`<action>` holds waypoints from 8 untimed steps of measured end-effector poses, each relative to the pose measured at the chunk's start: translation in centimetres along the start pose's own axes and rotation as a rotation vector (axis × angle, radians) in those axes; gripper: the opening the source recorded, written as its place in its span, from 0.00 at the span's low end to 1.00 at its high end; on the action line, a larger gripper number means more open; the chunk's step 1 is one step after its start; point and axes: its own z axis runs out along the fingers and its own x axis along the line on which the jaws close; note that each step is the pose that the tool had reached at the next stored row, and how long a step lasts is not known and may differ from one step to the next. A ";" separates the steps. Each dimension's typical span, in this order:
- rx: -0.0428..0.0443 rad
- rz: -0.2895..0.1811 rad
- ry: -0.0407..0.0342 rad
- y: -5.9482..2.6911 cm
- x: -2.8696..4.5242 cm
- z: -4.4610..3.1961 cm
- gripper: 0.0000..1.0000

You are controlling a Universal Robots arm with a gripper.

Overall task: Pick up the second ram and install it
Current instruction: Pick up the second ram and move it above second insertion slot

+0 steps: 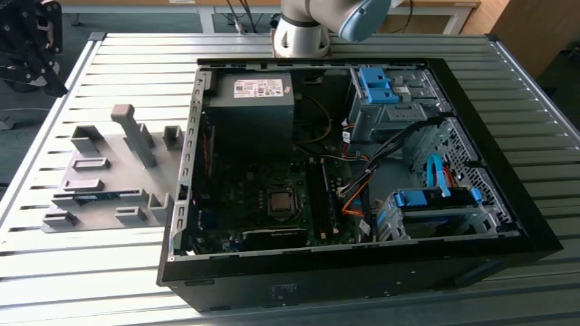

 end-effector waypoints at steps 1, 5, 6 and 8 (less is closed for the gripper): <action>0.0000 -0.001 0.0000 0.00 0.00 0.00 0.11; -0.0007 -0.033 0.0011 0.02 0.01 0.01 0.11; -0.0009 -0.051 0.0015 0.02 0.01 0.02 0.11; -0.0015 -0.075 0.0024 0.02 0.01 0.02 0.11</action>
